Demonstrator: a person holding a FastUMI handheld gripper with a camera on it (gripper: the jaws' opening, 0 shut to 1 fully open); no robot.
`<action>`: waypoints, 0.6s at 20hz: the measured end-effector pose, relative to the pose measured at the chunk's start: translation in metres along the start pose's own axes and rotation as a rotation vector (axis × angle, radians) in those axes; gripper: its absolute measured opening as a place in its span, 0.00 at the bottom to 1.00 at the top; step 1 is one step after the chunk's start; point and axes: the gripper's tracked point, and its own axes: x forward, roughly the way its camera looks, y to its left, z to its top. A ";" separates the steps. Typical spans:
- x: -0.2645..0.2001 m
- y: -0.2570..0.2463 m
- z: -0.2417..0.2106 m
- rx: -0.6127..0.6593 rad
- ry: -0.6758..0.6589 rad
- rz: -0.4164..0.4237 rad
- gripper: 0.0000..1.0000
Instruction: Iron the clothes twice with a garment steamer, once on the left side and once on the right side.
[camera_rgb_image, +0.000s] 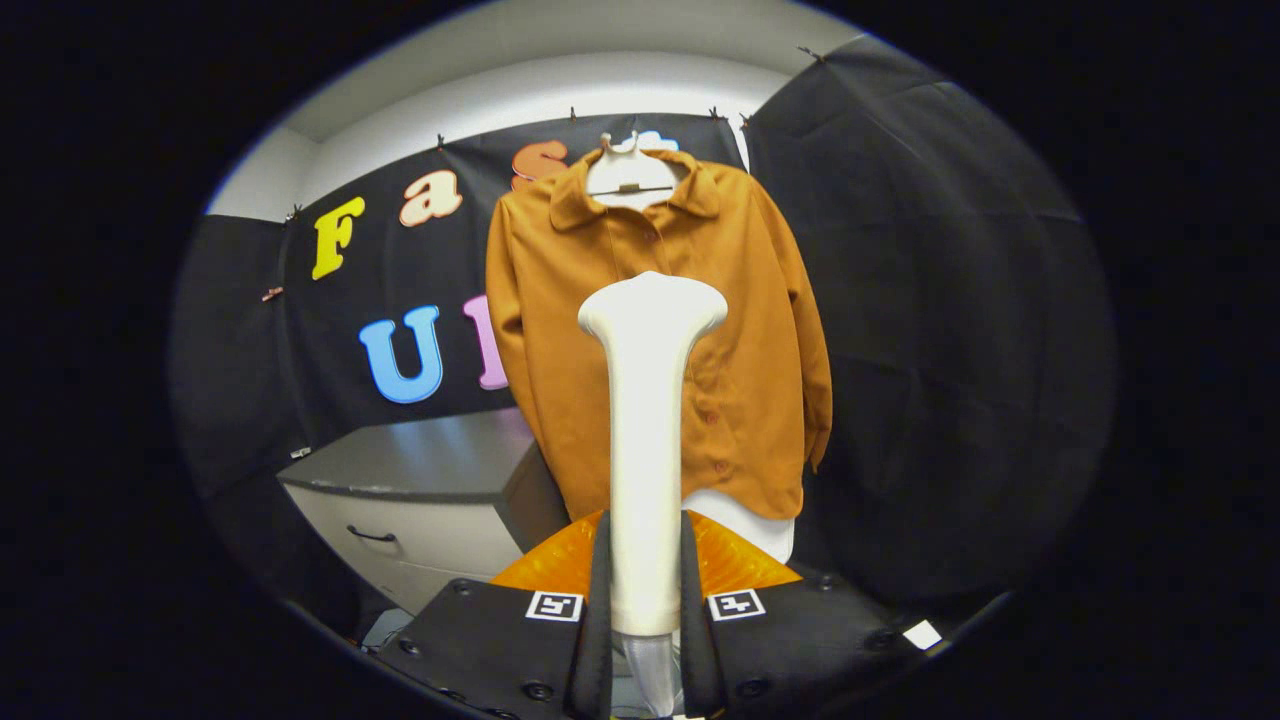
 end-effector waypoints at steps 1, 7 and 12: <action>-0.002 0.000 0.020 -0.008 -0.029 0.005 0.31; 0.007 -0.011 0.107 -0.012 -0.187 0.021 0.31; 0.035 -0.022 0.155 -0.012 -0.269 0.027 0.30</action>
